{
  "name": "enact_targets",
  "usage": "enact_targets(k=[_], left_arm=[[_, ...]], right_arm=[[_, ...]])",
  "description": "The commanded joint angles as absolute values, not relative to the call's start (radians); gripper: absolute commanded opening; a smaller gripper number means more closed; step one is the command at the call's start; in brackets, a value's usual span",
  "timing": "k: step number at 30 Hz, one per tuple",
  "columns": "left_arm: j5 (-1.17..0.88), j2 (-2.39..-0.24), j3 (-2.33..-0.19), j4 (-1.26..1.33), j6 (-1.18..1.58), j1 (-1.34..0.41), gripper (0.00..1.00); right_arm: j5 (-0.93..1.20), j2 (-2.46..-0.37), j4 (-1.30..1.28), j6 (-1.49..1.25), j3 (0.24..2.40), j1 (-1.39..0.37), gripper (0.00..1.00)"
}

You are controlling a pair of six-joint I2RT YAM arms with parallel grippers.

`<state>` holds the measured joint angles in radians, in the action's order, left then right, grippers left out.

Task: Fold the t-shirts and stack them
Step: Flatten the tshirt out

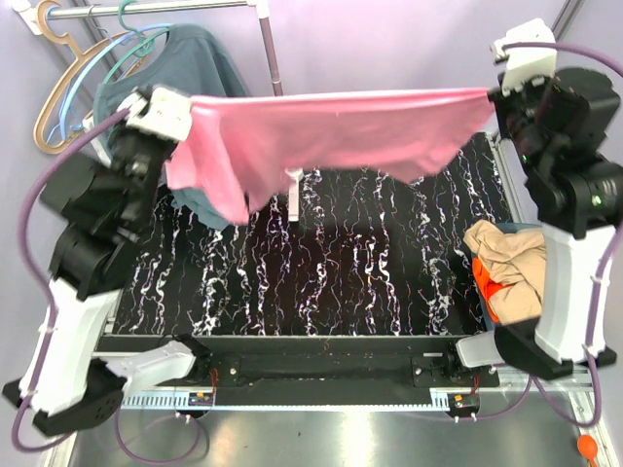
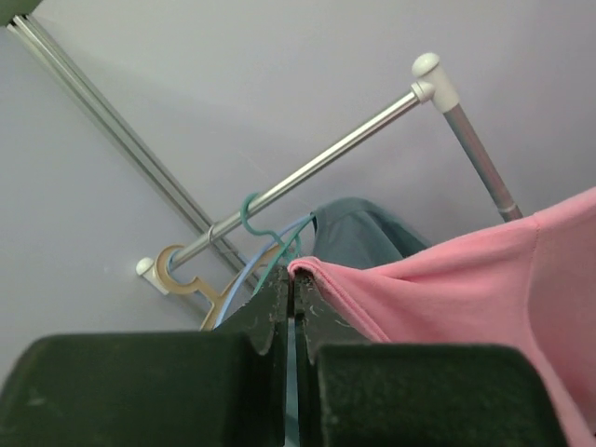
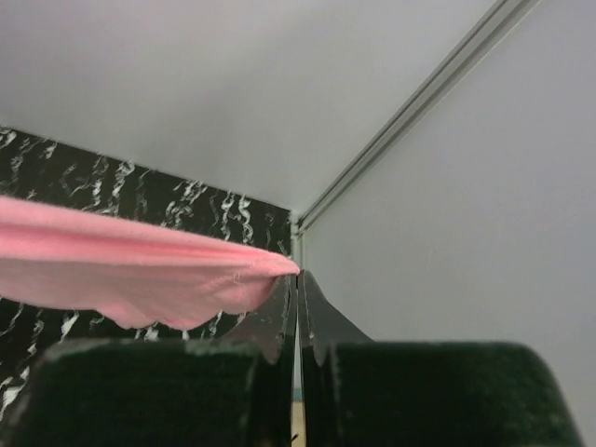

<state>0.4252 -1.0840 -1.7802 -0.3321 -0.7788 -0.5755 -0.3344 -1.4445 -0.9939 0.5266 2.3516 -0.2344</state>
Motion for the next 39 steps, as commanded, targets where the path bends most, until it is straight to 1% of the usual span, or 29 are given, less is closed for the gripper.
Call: enact_targets(k=[1, 5, 9, 12, 14, 18, 19, 20, 21, 22, 23, 24, 25, 26, 28, 30, 33, 34, 38, 39], left_arm=[[0.477, -0.951, -1.672, -0.368, -0.709, -0.558, 0.00], [0.463, -0.887, -1.611, -0.382, -0.681, -0.546, 0.00], [0.442, -0.926, -1.624, -0.367, -0.623, -0.541, 0.00], [0.434, -1.008, -1.638, -0.286, -0.630, -0.532, 0.00], [0.381, -1.104, -1.675, -0.273, -0.600, -0.482, 0.00], [0.272, -1.307, -1.874, -0.235, -0.519, -0.323, 0.00], [0.240, -1.401, -1.923, -0.235, -0.508, -0.301, 0.00], [0.227, -1.452, -2.038, -0.238, -0.490, -0.278, 0.00], [0.222, -1.557, -2.109, -0.256, -0.486, -0.246, 0.00], [0.212, -1.612, -2.187, -0.274, -0.476, -0.232, 0.00], [0.204, -1.665, -2.356, -0.325, -0.471, -0.221, 0.00], [0.210, -1.749, -2.434, -0.346, -0.471, -0.213, 0.00], [0.204, -1.776, -2.498, -0.363, -0.480, -0.213, 0.00], [0.204, -1.790, -2.557, -0.370, -0.486, -0.213, 0.00], [0.193, -1.758, -2.537, -0.341, -0.492, -0.215, 0.00], [0.190, -1.680, -2.444, -0.282, -0.499, -0.216, 0.00], [0.175, -1.567, -2.311, -0.244, -0.503, -0.221, 0.00], [0.172, -1.540, -2.248, -0.241, -0.505, -0.222, 0.00], [0.163, -1.412, -2.108, -0.265, -0.520, -0.239, 0.00], [0.144, -1.390, -2.073, -0.273, -0.512, -0.241, 0.00]], right_arm=[[-0.322, -1.303, -1.032, 0.454, 2.244, -0.218, 0.00], [-0.318, -1.220, -1.037, 0.450, 2.152, -0.216, 0.00], [-0.298, -1.236, -1.022, 0.437, 2.134, -0.209, 0.00], [-0.301, -1.304, -0.982, 0.433, 2.154, -0.209, 0.00], [-0.299, -1.359, -0.904, 0.445, 2.152, -0.209, 0.00], [-0.304, -1.466, -0.723, 0.483, 2.157, -0.190, 0.00], [-0.292, -1.536, -0.692, 0.480, 2.222, -0.175, 0.00], [-0.278, -1.583, -0.692, 0.471, 2.277, -0.141, 0.00], [-0.259, -1.632, -0.693, 0.460, 2.342, -0.123, 0.00], [-0.252, -1.725, -0.706, 0.459, 2.487, -0.109, 0.00], [-0.249, -1.773, -0.718, 0.465, 2.567, -0.100, 0.00], [-0.262, -1.817, -0.730, 0.482, 2.645, -0.097, 0.00], [-0.267, -1.889, -0.759, 0.489, 2.787, -0.097, 0.00], [-0.267, -1.913, -0.768, 0.497, 2.839, -0.097, 0.00], [-0.271, -1.918, -0.764, 0.509, 2.879, -0.097, 0.00], [-0.276, -1.885, -0.729, 0.517, 2.835, -0.095, 0.00], [-0.272, -1.768, -0.695, 0.506, 2.673, -0.095, 0.00], [-0.267, -1.746, -0.692, 0.500, 2.648, -0.097, 0.00], [-0.249, -1.635, -0.690, 0.466, 2.499, -0.097, 0.00], [-0.241, -1.582, -0.687, 0.459, 2.400, -0.097, 0.00]])
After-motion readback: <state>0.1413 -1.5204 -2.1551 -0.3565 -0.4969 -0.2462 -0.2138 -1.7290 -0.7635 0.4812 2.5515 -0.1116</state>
